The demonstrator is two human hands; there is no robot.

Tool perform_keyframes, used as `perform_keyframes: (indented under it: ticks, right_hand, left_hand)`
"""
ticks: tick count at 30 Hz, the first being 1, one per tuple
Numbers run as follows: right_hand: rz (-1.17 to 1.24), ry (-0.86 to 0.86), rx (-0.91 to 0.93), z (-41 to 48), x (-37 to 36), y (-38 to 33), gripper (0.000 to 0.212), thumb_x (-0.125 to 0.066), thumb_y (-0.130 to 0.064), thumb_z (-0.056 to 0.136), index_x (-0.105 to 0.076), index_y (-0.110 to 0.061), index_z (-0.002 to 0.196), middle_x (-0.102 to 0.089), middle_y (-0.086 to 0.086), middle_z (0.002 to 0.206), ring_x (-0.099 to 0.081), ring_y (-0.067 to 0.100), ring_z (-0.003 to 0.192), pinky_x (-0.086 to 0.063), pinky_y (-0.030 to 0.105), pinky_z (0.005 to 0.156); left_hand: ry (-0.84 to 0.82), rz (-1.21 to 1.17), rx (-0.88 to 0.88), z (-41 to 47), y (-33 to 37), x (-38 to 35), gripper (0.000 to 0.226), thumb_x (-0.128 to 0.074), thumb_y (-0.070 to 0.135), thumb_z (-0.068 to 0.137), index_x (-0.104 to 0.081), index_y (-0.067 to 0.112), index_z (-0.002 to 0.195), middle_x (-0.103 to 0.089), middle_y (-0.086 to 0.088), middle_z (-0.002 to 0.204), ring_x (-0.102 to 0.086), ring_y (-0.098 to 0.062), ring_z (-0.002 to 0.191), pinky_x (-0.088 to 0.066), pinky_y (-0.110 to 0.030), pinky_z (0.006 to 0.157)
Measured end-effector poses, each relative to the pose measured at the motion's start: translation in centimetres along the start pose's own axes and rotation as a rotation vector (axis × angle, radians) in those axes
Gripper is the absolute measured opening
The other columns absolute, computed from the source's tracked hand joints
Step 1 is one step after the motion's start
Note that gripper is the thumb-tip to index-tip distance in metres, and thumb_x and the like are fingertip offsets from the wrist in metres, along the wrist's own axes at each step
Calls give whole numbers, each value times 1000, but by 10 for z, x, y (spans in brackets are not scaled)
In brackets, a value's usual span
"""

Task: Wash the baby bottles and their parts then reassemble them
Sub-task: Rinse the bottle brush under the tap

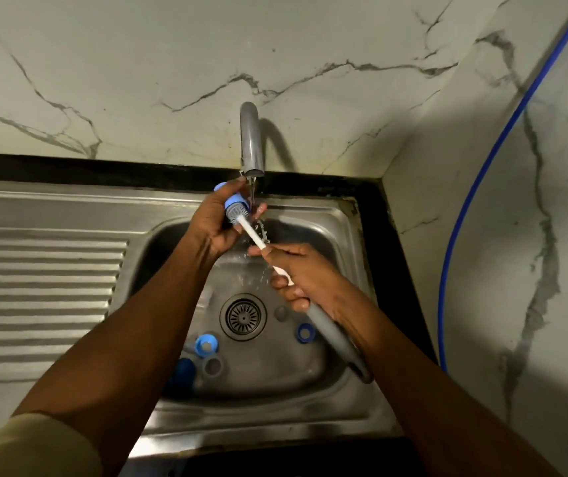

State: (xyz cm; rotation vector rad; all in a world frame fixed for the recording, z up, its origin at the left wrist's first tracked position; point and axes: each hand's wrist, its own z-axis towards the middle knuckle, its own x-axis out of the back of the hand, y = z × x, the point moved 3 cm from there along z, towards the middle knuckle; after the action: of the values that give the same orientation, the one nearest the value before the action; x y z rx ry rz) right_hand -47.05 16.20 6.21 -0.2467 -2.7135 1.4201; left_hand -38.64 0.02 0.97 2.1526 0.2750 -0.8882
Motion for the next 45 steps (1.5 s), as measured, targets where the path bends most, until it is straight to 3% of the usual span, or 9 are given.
perform_keyframes:
  ticks: [4,7,12,16,21,25,29,39,45]
  right_hand:
    - [205,-107,-27,1,-12,8,29,-47,-32,105,-64,-20,127,-37,-5,55,-27,4,38,-20,15,36]
    - [-585,229,165,13,7,10,29,-46,-31,104,-67,-17,119,-58,8,71,-54,21,58,-46,36,50]
    - [-1164,406,165,18,8,10,34,-34,-29,107,-57,-15,128,-65,16,113,-64,35,103,-54,44,85]
    - [-422,210,146,14,8,9,25,-48,-27,105,-68,-17,114,-52,0,64,-47,14,47,-39,26,43]
    - [328,-220,-40,3,-12,10,32,-45,-30,105,-61,-19,131,-35,-6,54,-25,1,36,-19,14,32]
    - [-435,162,200,17,9,12,27,-49,-29,104,-68,-20,121,-50,-3,58,-45,13,45,-34,24,44]
    - [-1111,427,241,24,13,11,32,-38,-33,106,-62,-19,123,-66,13,96,-65,31,88,-45,34,67]
    - [245,-204,16,-2,-17,11,28,-49,-35,104,-67,-28,125,-35,-5,58,-26,4,39,-19,15,37]
    - [-933,408,234,21,16,7,31,-44,-31,105,-63,-21,126,-68,12,96,-64,28,85,-50,35,69]
  left_hand:
    - [-15,-176,38,-2,2,-16,11,-55,7,97,-63,0,96,-71,-16,89,-74,-24,80,-59,-47,88]
    - [149,102,23,3,-8,-19,14,-61,11,98,-61,9,84,-58,-9,71,-60,-15,56,-59,-30,57]
    - [263,153,-15,5,-24,-15,14,-58,12,98,-62,0,92,-58,-20,88,-60,-28,77,-53,-48,90]
    - [147,122,-33,2,-16,-2,9,-64,13,96,-64,4,95,-63,-11,72,-63,-20,59,-61,-40,67]
    - [-21,-218,20,1,4,-12,14,-61,10,93,-62,2,104,-70,-13,92,-71,-20,80,-57,-45,94]
    - [211,160,-90,10,5,-15,16,-60,9,95,-55,11,80,-56,-4,62,-55,-13,48,-52,-26,49]
    - [278,283,-169,9,-5,-15,15,-62,14,89,-61,5,77,-57,-6,58,-54,-16,51,-45,-26,53]
    - [-35,-221,3,3,20,-13,26,-64,9,91,-56,5,115,-64,-16,106,-64,-25,101,-60,-42,87]
    - [185,137,-43,-5,-10,-24,26,-51,21,101,-53,12,77,-49,-7,64,-51,-18,53,-47,-29,55]
